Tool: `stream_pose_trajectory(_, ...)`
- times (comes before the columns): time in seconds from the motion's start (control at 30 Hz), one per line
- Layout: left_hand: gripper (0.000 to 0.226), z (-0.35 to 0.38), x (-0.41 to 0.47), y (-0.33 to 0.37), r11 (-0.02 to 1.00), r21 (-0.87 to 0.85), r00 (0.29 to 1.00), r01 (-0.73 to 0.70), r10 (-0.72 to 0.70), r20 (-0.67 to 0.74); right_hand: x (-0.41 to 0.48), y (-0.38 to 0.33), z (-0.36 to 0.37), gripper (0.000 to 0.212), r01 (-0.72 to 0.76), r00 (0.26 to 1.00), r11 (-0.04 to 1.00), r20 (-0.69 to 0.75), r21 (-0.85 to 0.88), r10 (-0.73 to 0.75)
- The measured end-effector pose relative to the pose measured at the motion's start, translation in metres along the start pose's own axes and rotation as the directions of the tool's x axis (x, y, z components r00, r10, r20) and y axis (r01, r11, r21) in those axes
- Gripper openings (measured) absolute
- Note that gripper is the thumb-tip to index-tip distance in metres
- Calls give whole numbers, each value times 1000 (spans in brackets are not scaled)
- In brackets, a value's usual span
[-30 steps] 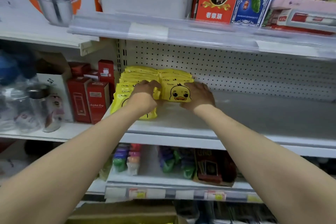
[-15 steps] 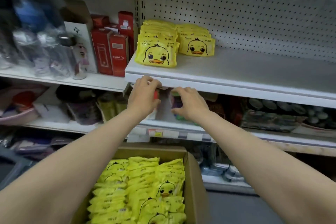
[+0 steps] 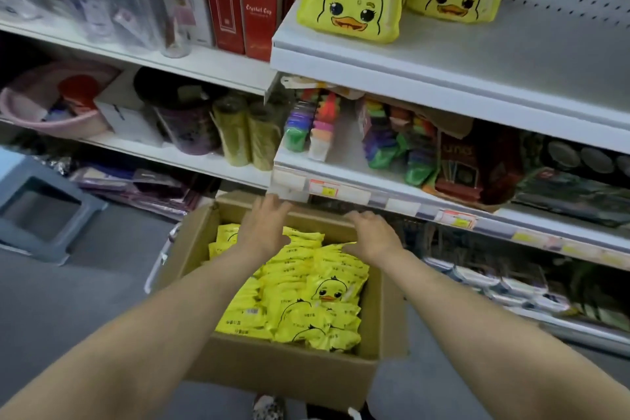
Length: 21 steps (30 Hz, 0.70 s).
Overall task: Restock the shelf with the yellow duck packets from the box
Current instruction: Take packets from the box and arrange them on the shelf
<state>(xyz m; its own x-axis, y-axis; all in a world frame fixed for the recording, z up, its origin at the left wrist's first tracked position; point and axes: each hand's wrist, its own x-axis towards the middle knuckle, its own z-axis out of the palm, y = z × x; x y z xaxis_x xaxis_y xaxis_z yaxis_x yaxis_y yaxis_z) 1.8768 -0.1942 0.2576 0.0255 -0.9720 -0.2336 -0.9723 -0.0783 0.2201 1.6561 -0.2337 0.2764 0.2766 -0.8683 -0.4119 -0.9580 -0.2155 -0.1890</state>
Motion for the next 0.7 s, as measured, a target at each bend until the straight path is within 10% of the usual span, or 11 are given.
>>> stream_pose_trajectory(0.37,60,114,-7,-6,918,-331,893,219,-52,446,46,39,96,57,-71,927,997,372,30,55)
stream_pose_trajectory(0.7,51,164,-20,-17,851,-385,806,357,-72,588,83,48,146,66,-119,906,990,417,81,74)
